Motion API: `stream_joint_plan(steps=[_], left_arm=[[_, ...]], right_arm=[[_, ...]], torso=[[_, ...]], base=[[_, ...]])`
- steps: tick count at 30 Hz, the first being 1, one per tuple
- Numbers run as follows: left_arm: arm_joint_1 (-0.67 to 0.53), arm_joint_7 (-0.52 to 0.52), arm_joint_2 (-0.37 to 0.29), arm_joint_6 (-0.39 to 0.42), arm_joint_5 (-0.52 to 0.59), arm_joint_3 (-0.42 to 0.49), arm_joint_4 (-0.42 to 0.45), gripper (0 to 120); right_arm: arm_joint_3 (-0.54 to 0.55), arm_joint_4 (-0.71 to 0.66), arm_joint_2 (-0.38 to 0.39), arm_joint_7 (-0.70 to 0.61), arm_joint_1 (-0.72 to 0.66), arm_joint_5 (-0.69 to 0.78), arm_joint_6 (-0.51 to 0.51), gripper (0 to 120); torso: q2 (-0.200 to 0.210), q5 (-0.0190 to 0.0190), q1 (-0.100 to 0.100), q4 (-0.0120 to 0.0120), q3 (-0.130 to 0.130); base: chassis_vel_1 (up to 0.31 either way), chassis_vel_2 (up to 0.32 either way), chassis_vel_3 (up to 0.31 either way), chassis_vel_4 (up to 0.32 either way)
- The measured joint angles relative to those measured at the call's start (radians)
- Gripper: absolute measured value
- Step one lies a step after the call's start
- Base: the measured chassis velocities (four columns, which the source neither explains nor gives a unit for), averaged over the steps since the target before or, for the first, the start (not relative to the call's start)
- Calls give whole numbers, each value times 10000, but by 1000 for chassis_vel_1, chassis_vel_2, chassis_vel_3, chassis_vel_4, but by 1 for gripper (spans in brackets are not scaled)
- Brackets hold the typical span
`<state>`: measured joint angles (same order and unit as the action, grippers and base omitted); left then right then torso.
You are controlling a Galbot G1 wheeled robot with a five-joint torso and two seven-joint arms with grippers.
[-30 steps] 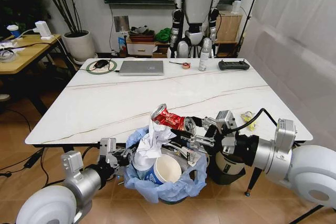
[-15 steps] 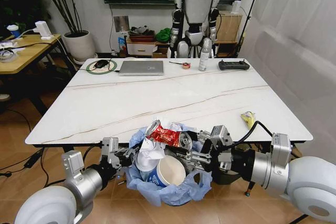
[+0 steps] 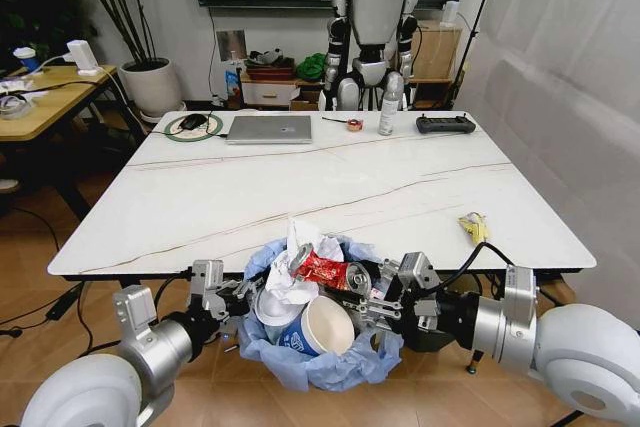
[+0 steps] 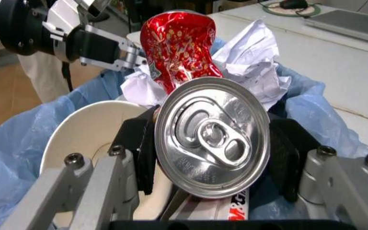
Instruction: Pick up the trash bin and place the trash from the table into it.
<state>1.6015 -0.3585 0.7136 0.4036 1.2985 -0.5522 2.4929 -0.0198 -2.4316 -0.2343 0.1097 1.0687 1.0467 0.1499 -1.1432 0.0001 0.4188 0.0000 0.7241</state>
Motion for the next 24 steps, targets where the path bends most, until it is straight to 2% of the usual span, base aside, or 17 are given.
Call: stream_joint_plan(steps=[18, 20, 21, 22, 24], left_arm=[[-93, -5, 9, 36, -18, 62, -155, 0], [-102, -5, 6, 37, -18, 62, -162, 0], [-111, -7, 8, 37, -20, 60, -172, 0], [-114, -6, 11, 40, -22, 60, -191, 0], [-130, -6, 10, 43, -22, 61, -204, 0]], right_arm=[[-78, 111, -30, 436, -50, -298, -141, 49], [-78, 113, -32, 474, -69, -301, -144, 53], [-77, 130, -33, 507, -74, -310, -145, 58], [-79, 149, -40, 580, -77, -333, -161, 70], [-84, 149, -44, 619, -77, -345, -166, 77]], torso=[[0, -1, 0, 0, 0], [0, -1, 0, 0, 0], [0, 0, 0, 1, 0], [0, -1, 0, 0, 0], [0, -1, 0, 0, 0]], base=[[0, 0, 0, 0], [0, 0, 0, 0], [0, 0, 0, 0], [0, 0, 0, 0], [0, 0, 0, 0]])
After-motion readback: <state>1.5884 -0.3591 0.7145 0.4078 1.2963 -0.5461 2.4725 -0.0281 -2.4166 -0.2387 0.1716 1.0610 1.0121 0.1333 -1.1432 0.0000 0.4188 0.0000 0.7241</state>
